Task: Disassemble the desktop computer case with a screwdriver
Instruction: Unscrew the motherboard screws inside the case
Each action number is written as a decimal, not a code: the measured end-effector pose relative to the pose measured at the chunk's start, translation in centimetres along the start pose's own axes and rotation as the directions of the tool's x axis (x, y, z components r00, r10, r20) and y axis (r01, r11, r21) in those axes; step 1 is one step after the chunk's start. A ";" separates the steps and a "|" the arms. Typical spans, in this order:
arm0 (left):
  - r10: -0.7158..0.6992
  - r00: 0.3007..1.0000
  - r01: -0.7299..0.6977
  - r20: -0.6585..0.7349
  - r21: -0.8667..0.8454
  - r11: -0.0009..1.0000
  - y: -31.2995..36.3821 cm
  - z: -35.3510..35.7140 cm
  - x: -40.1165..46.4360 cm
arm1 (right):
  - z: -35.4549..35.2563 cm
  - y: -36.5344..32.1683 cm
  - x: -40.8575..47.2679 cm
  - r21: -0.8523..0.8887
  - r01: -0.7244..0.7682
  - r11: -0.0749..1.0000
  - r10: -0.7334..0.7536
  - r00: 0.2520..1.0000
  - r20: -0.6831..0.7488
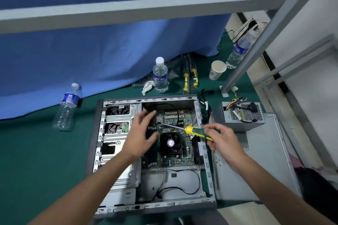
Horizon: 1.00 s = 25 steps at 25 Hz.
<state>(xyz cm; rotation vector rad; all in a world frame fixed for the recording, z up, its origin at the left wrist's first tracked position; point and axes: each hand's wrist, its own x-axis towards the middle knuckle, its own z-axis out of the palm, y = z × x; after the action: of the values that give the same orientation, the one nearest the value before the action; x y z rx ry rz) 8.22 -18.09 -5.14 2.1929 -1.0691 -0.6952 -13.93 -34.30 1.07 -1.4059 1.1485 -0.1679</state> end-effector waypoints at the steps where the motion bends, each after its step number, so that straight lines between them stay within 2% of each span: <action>1: 0.036 0.999 -0.036 0.024 0.027 0.999 0.6 0.2 -0.4 | 0.0 0.2 -0.5 0.028 -0.003 1.000 0.003 1.000 0.001; 4: 0.110 0.994 -0.107 -0.009 0.159 0.982 1.5 0.3 -0.7 | 0.0 0.8 -1.6 0.090 -0.005 0.996 0.005 1.000 -0.003; 6: 0.134 0.989 -0.122 -0.061 0.166 0.979 1.8 0.2 -0.9 | 0.1 1.2 -2.0 0.125 -0.009 0.992 0.010 1.000 -0.009; 9: 0.033 0.995 -0.029 -0.097 0.036 0.999 1.8 -0.3 -1.7 | 0.5 2.0 -2.7 0.177 -0.009 0.984 0.008 1.000 0.006; 12: -0.119 0.993 0.112 -0.020 -0.214 0.971 1.7 -0.9 -2.7 | 0.9 3.0 -3.5 0.289 -0.087 0.953 0.093 0.996 -0.010; 13: -0.153 0.988 0.150 0.016 -0.309 0.939 1.7 -1.0 -3.1 | 1.0 3.2 -3.9 0.374 -0.153 0.915 0.154 0.988 0.028; 15: -0.154 0.985 0.172 0.076 -0.410 0.896 1.9 -1.1 -4.0 | 1.5 3.6 -4.8 0.512 -0.309 0.802 0.219 0.948 0.230; 16: -0.130 0.987 0.160 0.099 -0.419 0.894 2.1 -1.0 -4.5 | 1.9 3.5 -5.4 0.529 -0.368 0.765 0.211 0.919 0.334; 18: -0.073 0.989 0.118 0.131 -0.380 0.918 2.5 -0.7 -5.2 | 3.1 3.2 -6.1 0.481 -0.397 0.782 0.183 0.883 0.433; 19: -0.041 0.988 0.090 0.149 -0.338 0.937 2.8 -0.4 -5.6 | 3.9 3.0 -6.3 0.435 -0.370 0.821 0.184 0.892 0.412; 22: 0.093 0.977 -0.049 0.193 -0.220 0.974 4.5 0.8 -7.0 | 6.0 2.6 -7.1 0.310 -0.227 0.923 0.168 0.964 0.205; 25: 0.230 0.962 -0.210 0.145 -0.143 0.967 5.5 2.1 -8.2 | 6.9 3.0 -7.8 0.183 -0.122 0.975 0.105 0.989 0.103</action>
<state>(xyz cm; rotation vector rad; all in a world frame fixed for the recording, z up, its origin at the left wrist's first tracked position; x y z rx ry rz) -0.45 -14.68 -1.11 1.8998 -1.2916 -0.8239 -14.45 -23.49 1.01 -1.1656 1.1031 -0.1254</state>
